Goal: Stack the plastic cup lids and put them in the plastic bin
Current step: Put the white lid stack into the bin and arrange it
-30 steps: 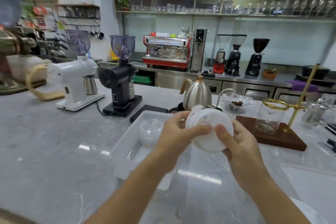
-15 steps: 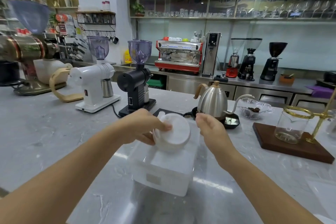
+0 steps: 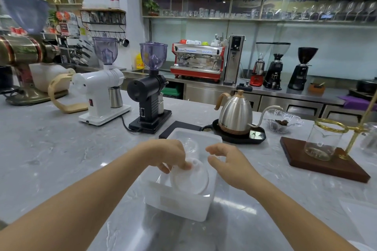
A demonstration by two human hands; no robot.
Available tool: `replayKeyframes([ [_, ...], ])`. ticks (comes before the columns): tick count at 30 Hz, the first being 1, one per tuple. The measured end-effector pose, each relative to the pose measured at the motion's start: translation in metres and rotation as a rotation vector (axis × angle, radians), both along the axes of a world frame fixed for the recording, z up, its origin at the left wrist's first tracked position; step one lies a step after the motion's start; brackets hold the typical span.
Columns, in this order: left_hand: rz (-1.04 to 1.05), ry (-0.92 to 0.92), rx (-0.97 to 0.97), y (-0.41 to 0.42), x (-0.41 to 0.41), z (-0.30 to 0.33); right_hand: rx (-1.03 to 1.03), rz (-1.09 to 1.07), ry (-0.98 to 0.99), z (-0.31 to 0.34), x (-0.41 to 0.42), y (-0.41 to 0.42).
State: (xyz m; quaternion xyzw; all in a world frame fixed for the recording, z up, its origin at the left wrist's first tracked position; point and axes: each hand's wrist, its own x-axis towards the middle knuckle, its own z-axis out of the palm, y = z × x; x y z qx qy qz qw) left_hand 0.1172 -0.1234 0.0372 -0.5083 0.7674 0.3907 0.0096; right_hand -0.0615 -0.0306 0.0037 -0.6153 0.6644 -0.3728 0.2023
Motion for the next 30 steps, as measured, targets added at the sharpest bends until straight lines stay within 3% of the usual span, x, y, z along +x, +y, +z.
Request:
replayKeyframes([
  [13,-0.257,-0.296,-0.277,-0.008,-0.053,-0.003,-0.033,-0.026,0.118,-0.013,0.000,-0.005],
  [20,-0.285,-0.203,-0.414,-0.011,-0.048,-0.031,-0.082,-0.015,0.222,-0.032,0.007,-0.002],
  [26,-0.319,0.009,-0.668,-0.008,-0.033,-0.029,-0.131,-0.037,0.230,-0.034,0.001,-0.001],
  [30,-0.442,-0.061,-0.520,-0.002,-0.012,-0.013,-0.146,-0.027,0.184,-0.037,0.002,-0.001],
])
